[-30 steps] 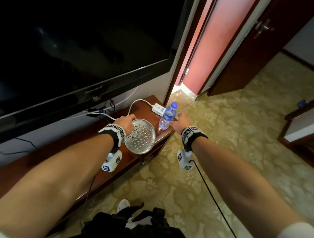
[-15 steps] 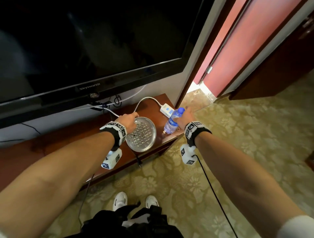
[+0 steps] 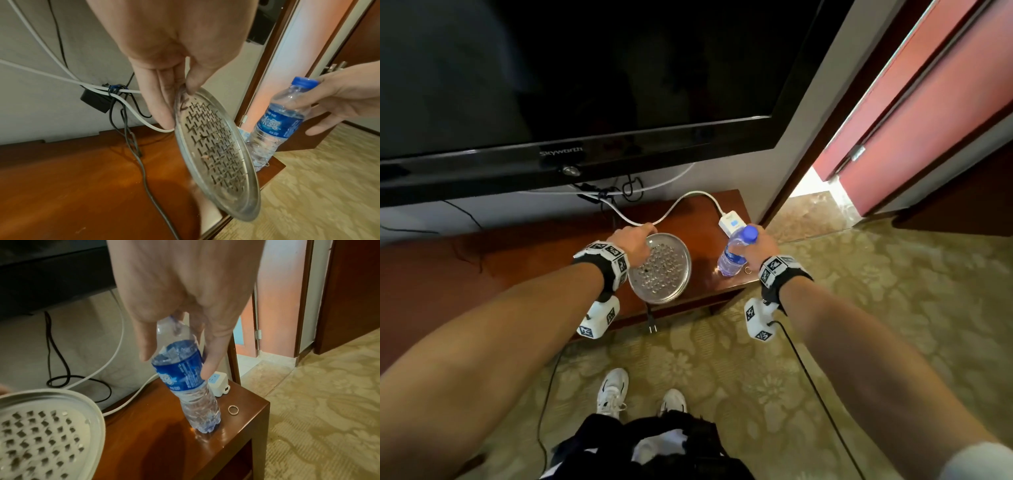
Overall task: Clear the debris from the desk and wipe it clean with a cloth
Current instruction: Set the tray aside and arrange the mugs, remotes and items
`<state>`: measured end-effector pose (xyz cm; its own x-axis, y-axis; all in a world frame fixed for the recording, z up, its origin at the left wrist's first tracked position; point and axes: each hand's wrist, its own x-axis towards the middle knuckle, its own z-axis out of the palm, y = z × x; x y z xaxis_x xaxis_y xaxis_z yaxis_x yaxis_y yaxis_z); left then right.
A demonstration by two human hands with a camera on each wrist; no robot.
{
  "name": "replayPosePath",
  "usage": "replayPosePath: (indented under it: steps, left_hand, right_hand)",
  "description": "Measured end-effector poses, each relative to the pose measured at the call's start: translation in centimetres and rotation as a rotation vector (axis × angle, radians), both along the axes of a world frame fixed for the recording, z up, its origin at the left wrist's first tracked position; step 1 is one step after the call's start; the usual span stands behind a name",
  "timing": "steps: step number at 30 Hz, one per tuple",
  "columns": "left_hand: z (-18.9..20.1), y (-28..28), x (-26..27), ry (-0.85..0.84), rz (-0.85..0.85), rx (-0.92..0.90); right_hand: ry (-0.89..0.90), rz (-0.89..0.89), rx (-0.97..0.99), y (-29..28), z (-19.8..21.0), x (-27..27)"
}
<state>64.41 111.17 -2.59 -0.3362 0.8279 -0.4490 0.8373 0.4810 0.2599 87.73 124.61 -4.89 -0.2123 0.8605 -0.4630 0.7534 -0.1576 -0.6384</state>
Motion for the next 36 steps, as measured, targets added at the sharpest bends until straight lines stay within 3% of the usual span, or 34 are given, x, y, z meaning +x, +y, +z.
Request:
replayPosePath:
  steps: [3,9,13,19,27,36]
  left_hand:
    - [-0.1,-0.7,-0.1,-0.025,0.062,0.013]
    - [-0.1,-2.9,-1.0,-0.015,0.175,0.043]
    - [0.5,-5.1,-1.9,-0.013,0.249,0.07]
    - [2.4,-10.7,-4.1,-0.02,0.392,0.103]
    - [4.8,-24.9,-7.3,0.017,0.76,0.197]
    - [6.1,-45.4,-6.7,-0.053,1.208,0.369]
  right_hand:
    - [-0.002,0.037,-0.001,-0.3,0.0,-0.3]
    - [-0.211,0.287,0.152,-0.7,1.6,-2.3]
    - [-0.163,0.363,0.14,-2.3,2.6,-4.4]
    - [-0.183,0.62,0.212,-6.4,4.6,-9.8]
    - [-0.161,0.906,0.275,-15.8,6.7,-17.7]
    - [-0.121,1.113,0.409,-33.4,8.3,-25.7]
